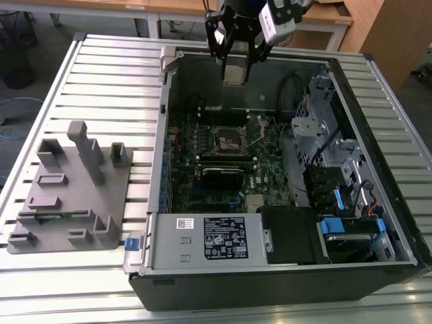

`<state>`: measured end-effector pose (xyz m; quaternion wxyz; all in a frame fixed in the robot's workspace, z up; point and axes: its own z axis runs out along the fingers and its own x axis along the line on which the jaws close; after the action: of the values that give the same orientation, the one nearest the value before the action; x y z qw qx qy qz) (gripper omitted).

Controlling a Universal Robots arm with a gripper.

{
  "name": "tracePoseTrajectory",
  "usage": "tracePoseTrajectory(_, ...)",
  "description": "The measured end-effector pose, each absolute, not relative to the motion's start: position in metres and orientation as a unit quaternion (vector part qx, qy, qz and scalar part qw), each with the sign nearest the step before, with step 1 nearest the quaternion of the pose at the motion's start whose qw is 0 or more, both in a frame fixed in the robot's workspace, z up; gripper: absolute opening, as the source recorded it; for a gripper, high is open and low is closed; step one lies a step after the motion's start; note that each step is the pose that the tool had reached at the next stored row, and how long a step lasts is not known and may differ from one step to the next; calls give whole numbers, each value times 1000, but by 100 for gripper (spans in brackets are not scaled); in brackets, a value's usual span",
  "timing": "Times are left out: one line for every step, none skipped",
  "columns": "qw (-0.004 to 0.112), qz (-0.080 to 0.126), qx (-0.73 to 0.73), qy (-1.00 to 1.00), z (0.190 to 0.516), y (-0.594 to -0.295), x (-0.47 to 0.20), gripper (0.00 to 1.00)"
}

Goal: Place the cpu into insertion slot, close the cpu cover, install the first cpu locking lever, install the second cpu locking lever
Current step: 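Place the cpu into insertion slot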

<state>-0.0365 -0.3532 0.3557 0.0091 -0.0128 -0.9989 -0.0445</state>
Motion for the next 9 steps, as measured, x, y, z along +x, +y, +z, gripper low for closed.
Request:
tracePoseTrajectory(9, -44, -13, -999, 356, -353, -36, 54)
tracePoseTrajectory(9, -45, -13, -999, 355, -353, -36, 54)
tracePoseTrajectory(9, -45, -13, -999, 355, -353, -36, 54)
tracePoseTrajectory(9, -45, -13, -999, 355, -353, -36, 54)
tracePoseTrajectory(9, -45, -13, -999, 354, -353, -36, 54)
tracePoseTrajectory(9, -45, -13, -999, 354, -353, -36, 54)
tracePoseTrajectory(9, -45, -13, -999, 353, -353, -36, 54)
tracePoseTrajectory(9, -44, -13, -999, 353, -353, -36, 54)
tracePoseTrajectory(9, -44, -13, -999, 352, -353, -36, 54)
